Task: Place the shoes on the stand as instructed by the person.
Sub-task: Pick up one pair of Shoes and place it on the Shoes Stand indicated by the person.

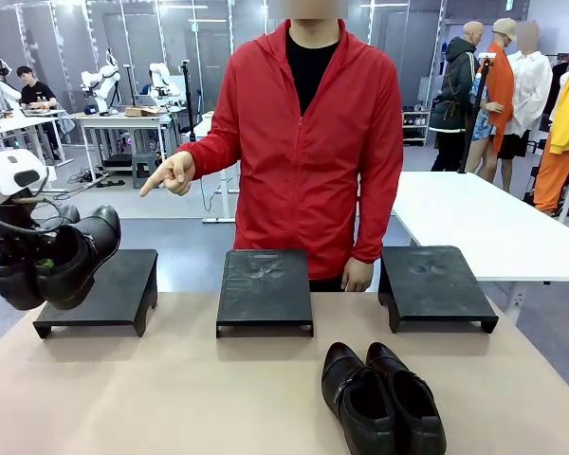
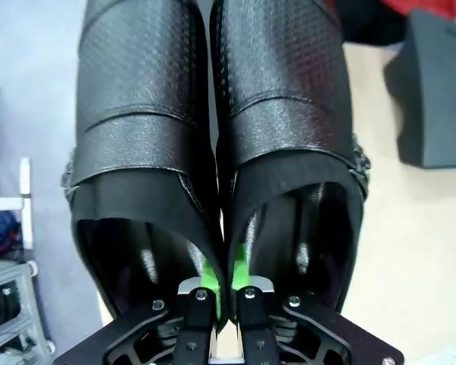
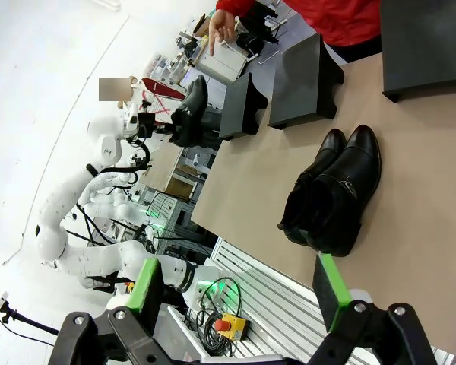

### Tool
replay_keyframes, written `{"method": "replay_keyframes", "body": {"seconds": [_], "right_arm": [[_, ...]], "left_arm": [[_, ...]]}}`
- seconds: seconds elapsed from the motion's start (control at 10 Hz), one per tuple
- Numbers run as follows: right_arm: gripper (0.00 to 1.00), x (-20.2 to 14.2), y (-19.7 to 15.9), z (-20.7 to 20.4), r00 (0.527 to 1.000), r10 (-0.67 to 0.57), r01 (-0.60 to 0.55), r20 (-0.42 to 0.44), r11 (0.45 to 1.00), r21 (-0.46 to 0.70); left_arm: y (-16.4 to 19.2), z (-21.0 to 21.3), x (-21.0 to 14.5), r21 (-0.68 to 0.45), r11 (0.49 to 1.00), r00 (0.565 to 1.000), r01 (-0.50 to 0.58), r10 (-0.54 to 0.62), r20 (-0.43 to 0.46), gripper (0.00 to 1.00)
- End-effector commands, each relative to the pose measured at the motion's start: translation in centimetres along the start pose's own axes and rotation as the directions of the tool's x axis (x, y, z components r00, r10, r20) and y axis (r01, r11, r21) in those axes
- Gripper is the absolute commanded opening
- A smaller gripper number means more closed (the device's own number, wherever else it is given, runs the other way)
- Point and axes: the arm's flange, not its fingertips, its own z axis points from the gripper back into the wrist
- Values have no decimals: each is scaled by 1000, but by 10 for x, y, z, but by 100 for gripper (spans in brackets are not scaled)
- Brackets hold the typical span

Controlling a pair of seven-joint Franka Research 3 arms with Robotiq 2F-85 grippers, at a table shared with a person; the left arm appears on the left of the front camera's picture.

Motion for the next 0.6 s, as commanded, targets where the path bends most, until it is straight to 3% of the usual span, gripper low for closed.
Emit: {"method": "replay_keyframes", "body": {"seconds": [0.0, 0.5], "right_arm": [[100, 0, 1, 0, 1000, 19, -19, 9, 1000, 7], [100, 0, 1, 0, 1000, 19, -19, 9, 1000, 7]], "left_arm": [[4, -16, 26, -44, 996, 996, 79, -77, 41, 7], [7, -67, 48, -51, 997, 994, 64, -59, 91, 7]]}}
